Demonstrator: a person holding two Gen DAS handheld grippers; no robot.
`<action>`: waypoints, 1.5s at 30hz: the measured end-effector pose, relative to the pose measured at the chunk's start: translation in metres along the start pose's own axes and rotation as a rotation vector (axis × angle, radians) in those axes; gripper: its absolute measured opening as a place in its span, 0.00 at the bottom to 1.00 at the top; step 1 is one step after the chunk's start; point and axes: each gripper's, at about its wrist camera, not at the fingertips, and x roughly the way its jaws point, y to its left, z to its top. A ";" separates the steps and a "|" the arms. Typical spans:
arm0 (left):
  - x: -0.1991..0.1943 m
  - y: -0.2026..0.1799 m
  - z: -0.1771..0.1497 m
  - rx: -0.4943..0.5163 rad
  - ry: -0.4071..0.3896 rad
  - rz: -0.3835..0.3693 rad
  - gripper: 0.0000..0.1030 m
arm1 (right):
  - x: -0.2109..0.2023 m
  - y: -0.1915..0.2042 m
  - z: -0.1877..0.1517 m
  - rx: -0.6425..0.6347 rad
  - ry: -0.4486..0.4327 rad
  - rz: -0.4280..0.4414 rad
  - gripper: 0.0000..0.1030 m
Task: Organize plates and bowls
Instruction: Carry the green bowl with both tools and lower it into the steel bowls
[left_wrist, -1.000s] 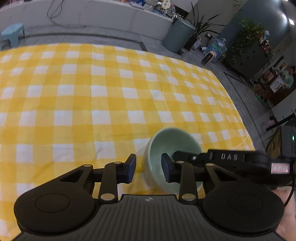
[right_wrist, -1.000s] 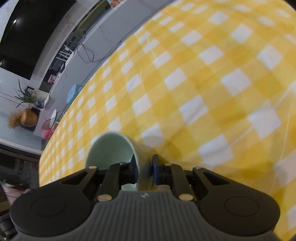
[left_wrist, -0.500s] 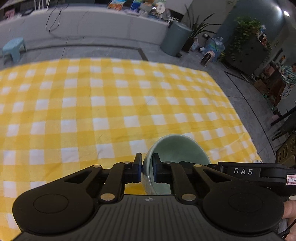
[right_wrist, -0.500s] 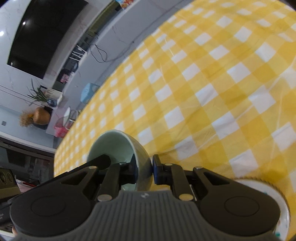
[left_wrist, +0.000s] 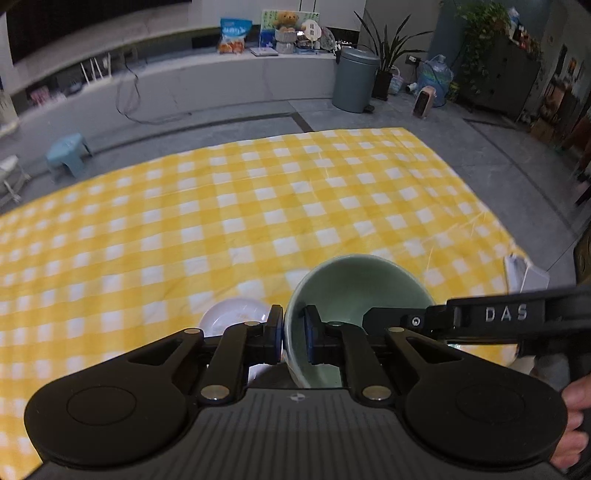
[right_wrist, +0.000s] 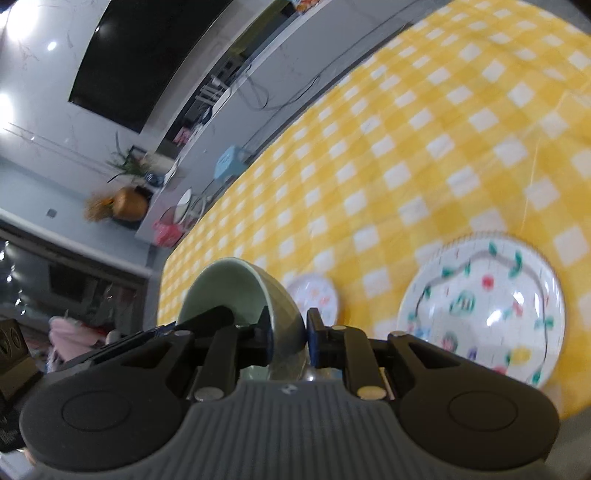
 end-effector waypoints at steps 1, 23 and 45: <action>-0.004 -0.003 -0.006 0.005 -0.003 0.022 0.14 | -0.002 0.001 -0.006 -0.003 0.012 0.010 0.16; 0.015 0.026 -0.048 -0.023 0.133 -0.067 0.24 | 0.035 0.003 -0.052 -0.146 0.163 -0.036 0.17; -0.006 0.052 -0.046 -0.050 0.008 -0.157 0.30 | 0.043 0.036 -0.064 -0.358 0.090 -0.178 0.25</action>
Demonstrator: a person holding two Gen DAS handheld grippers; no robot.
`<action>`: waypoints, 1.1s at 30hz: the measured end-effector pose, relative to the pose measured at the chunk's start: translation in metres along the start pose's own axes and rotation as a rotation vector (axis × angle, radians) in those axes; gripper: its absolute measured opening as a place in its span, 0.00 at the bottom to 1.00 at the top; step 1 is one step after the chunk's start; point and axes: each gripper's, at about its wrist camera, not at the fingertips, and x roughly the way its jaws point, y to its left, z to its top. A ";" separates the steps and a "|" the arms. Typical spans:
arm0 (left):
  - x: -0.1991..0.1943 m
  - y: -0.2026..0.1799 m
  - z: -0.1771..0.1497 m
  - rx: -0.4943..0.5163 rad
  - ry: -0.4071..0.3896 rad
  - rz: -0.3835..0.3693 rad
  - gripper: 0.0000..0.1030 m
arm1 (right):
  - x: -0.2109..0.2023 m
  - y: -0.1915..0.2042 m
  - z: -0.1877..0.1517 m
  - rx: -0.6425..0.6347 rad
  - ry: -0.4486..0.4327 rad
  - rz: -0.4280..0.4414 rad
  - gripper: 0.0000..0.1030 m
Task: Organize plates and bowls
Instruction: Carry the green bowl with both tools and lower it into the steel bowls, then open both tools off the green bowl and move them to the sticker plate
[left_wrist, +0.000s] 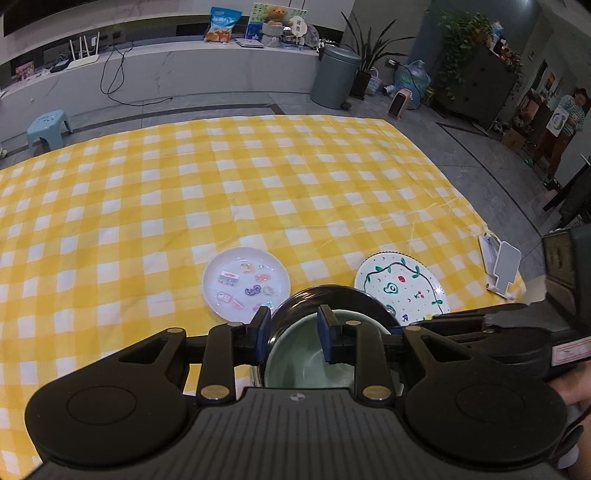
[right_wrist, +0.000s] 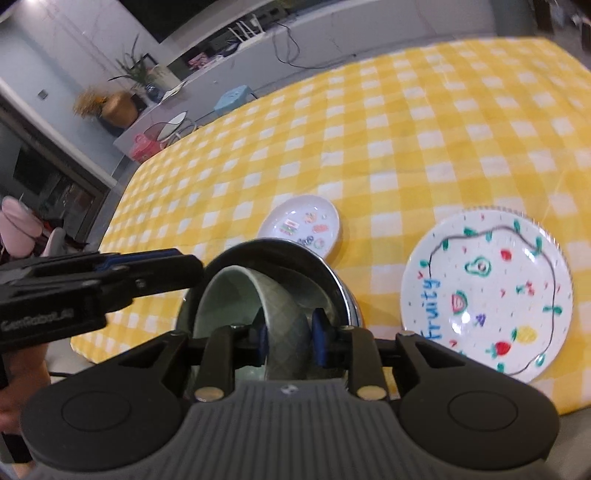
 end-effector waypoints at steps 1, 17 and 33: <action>0.000 0.001 0.000 -0.002 -0.001 0.005 0.30 | -0.001 0.001 0.001 -0.006 -0.005 0.001 0.26; -0.006 0.010 0.001 -0.056 -0.034 0.023 0.38 | -0.040 0.018 0.001 -0.217 -0.164 0.006 0.31; 0.001 0.010 0.006 -0.063 -0.125 0.267 0.79 | 0.012 0.034 -0.021 -0.358 0.038 0.070 0.29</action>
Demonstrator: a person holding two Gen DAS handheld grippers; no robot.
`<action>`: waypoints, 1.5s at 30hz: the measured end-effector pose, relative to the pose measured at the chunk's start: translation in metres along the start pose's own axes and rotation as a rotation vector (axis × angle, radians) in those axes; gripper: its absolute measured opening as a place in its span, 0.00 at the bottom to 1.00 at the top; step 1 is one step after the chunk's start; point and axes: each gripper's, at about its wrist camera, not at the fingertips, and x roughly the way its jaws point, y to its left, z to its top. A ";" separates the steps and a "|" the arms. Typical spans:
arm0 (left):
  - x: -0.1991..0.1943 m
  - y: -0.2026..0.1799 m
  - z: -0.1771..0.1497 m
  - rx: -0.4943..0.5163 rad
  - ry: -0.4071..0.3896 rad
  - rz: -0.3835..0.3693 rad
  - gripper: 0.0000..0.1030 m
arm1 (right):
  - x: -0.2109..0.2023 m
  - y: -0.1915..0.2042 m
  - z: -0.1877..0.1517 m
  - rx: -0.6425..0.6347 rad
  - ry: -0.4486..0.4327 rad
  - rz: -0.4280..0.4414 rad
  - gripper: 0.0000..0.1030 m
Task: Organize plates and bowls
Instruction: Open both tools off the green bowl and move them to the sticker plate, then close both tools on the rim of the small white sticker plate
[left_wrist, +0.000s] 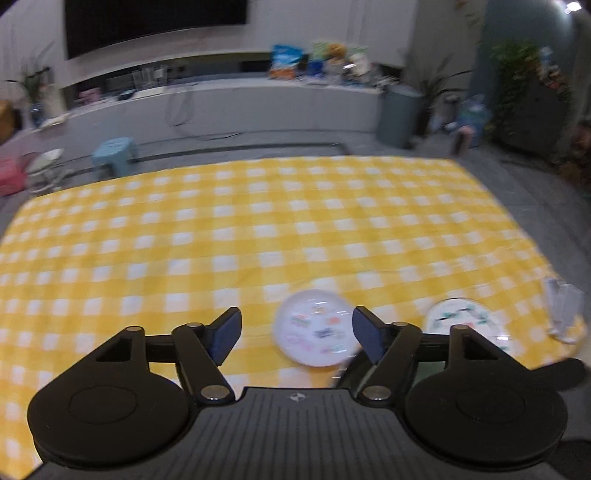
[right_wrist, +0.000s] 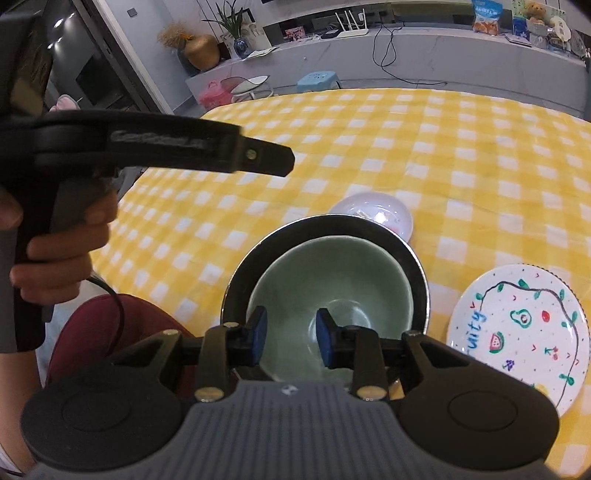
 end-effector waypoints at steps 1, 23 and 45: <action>0.004 -0.001 0.000 -0.005 0.007 0.033 0.79 | 0.001 0.001 0.000 -0.004 -0.002 -0.004 0.29; 0.037 0.051 0.005 -0.272 0.020 0.079 0.83 | -0.047 -0.097 0.031 0.401 -0.241 0.025 0.91; 0.112 0.075 -0.006 -0.431 0.272 -0.109 0.71 | 0.081 -0.113 0.117 0.237 0.154 -0.024 0.54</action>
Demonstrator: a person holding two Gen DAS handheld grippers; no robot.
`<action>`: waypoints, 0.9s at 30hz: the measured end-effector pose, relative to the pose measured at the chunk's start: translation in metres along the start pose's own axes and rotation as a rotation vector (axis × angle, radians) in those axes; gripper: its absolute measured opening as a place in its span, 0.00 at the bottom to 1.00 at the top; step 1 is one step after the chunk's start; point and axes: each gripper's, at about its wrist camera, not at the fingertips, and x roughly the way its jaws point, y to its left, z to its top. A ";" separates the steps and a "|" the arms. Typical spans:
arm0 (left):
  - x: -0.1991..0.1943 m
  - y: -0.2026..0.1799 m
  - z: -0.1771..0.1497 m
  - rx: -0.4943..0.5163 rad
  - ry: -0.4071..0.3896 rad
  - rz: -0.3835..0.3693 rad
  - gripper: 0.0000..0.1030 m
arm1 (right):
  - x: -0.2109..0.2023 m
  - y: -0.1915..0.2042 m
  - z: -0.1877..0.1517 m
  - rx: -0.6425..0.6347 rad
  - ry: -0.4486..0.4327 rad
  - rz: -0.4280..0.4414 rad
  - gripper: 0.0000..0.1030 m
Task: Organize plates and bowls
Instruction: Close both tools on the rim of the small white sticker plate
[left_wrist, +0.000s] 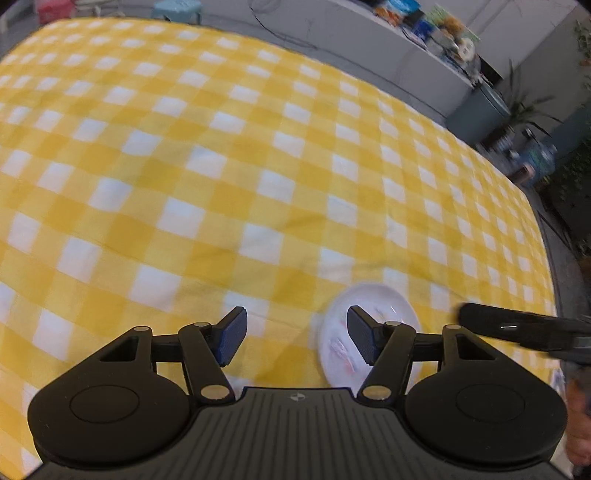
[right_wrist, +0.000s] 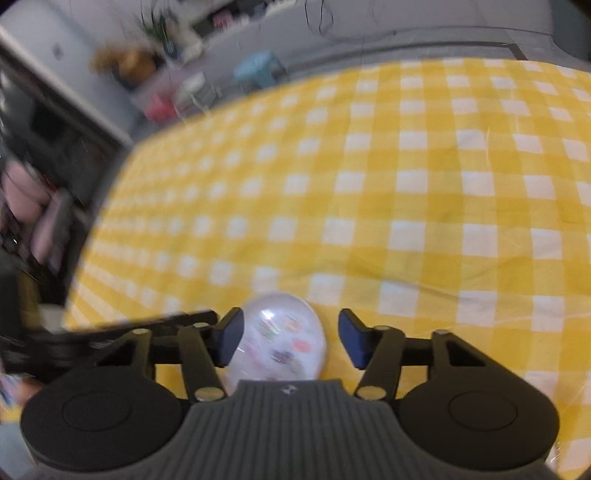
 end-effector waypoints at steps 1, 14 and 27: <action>0.002 -0.002 -0.001 0.018 0.020 -0.008 0.71 | 0.008 0.001 -0.001 -0.011 0.032 -0.032 0.51; 0.016 -0.036 -0.017 0.231 0.062 0.114 0.60 | 0.043 0.012 -0.018 -0.200 0.106 -0.146 0.18; 0.013 -0.032 -0.016 0.190 0.062 0.066 0.05 | 0.032 -0.002 -0.019 -0.061 0.031 -0.045 0.00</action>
